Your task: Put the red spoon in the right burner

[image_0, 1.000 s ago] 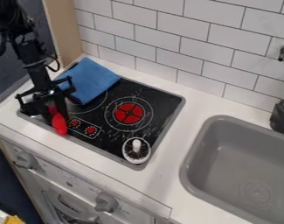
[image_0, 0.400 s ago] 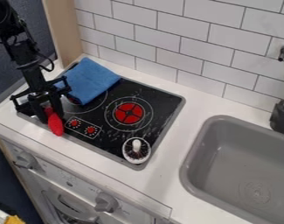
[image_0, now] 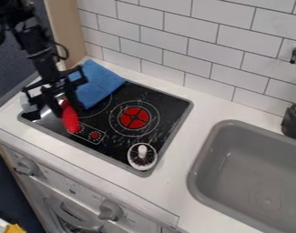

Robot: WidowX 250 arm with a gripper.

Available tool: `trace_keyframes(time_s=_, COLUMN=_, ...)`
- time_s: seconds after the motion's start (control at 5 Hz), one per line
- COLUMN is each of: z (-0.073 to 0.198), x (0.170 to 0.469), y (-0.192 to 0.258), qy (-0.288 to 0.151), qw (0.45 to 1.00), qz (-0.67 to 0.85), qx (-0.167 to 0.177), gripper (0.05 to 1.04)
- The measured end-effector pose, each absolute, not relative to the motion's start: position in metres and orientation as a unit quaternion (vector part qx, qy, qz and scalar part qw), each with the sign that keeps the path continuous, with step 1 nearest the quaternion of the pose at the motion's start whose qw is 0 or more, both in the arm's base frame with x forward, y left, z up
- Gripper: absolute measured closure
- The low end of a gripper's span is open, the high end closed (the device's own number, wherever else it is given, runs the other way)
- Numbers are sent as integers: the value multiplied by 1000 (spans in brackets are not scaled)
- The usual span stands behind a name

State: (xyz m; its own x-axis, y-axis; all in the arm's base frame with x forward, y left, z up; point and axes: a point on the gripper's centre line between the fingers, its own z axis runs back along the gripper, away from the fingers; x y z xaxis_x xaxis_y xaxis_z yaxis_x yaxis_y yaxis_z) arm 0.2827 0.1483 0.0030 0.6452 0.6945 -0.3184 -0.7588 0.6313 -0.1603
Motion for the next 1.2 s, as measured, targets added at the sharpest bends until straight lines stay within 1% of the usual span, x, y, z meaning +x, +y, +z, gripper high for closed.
trace_keyframes(time_s=0.2, z=15, x=287, y=124, qy=90, qw=917, qz=363, qx=-141, gripper=705)
trace_keyframes(time_s=0.4, z=12, x=285, y=99, qy=79, qw=937, qz=314, qx=-128, gripper=706)
trace_keyframes(time_s=0.6, z=5, x=290, y=82, qy=67, qw=952, qz=277, qx=-114, gripper=706)
trace_keyframes(time_s=0.8, z=-3, x=293, y=69, qy=58, qw=963, qz=248, qx=-87, gripper=706)
trace_keyframes(time_s=1.2, z=-28, x=296, y=52, qy=93, qw=969, qz=218, qx=-69, gripper=707)
